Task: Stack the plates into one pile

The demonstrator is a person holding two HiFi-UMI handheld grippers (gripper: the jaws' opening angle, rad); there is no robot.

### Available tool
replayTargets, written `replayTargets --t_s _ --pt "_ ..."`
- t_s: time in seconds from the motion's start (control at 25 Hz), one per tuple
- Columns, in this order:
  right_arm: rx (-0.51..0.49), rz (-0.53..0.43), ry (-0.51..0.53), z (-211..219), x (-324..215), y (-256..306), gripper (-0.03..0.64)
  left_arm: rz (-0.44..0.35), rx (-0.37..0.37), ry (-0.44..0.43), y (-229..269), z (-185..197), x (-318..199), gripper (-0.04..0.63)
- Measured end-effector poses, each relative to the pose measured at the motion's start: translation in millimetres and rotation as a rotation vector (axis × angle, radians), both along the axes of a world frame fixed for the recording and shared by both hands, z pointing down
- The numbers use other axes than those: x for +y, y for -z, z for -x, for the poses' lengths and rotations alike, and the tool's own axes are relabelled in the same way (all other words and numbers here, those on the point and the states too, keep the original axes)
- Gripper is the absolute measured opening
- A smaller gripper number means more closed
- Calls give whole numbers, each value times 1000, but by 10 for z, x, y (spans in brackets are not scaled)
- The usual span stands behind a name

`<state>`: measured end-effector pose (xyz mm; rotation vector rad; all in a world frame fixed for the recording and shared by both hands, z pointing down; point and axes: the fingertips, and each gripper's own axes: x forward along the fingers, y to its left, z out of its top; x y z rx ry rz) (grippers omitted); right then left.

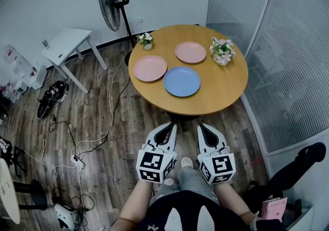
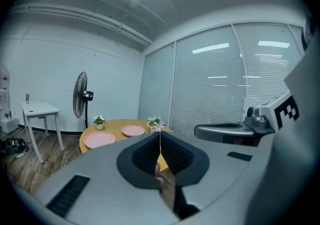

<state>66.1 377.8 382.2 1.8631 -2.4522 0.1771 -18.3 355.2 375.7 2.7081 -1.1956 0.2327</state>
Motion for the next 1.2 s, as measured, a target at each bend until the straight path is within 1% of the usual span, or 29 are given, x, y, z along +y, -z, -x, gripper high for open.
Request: replayTargets --t_s 0.16,0.28,0.52,0.56,0.6,0.64,0.68,0.72,0.8,0.84,0.88,1.0,1.2 --pt "-10 -22 -17 -71 -120 40 3 -9 20 -18 54 -50 -111 26" --pt "-10 -32 -16 -149 -248 49 3 -13 38 -10 75 -85 -247 26" --pt "-3 -46 -8 -295 -568 118 5 6 64 -8 125 -185 -588 28" --pt "-3 -47 -3 -320 -633 119 19 6 63 -6 129 -206 -657 29" --pt "-6 -46 2 -346 -700 115 51 6 60 -5 127 -229 -726 35" --pt "-10 -44 8 -373 -768 111 75 6 56 -7 124 -256 -795 71" --pt "-16 -42 12 -405 -836 109 94 6 51 -8 121 -283 -861 125" --pt "-20 -39 13 -442 -902 109 112 7 47 -7 119 -308 -927 159" --pt "-24 -31 7 -527 -1031 97 175 6 39 5 105 -345 -1054 210" --pt "-23 -25 2 -572 -1094 84 200 7 36 17 92 -355 -1119 248" --pt "-23 -19 -4 -620 -1158 68 224 10 34 30 74 -361 -1184 268" --pt "-30 4 -20 -779 -1342 8 273 28 22 62 3 -384 -1366 285" --pt "-6 49 -11 -966 -1603 -151 287 103 14 89 -224 -416 -1622 288"
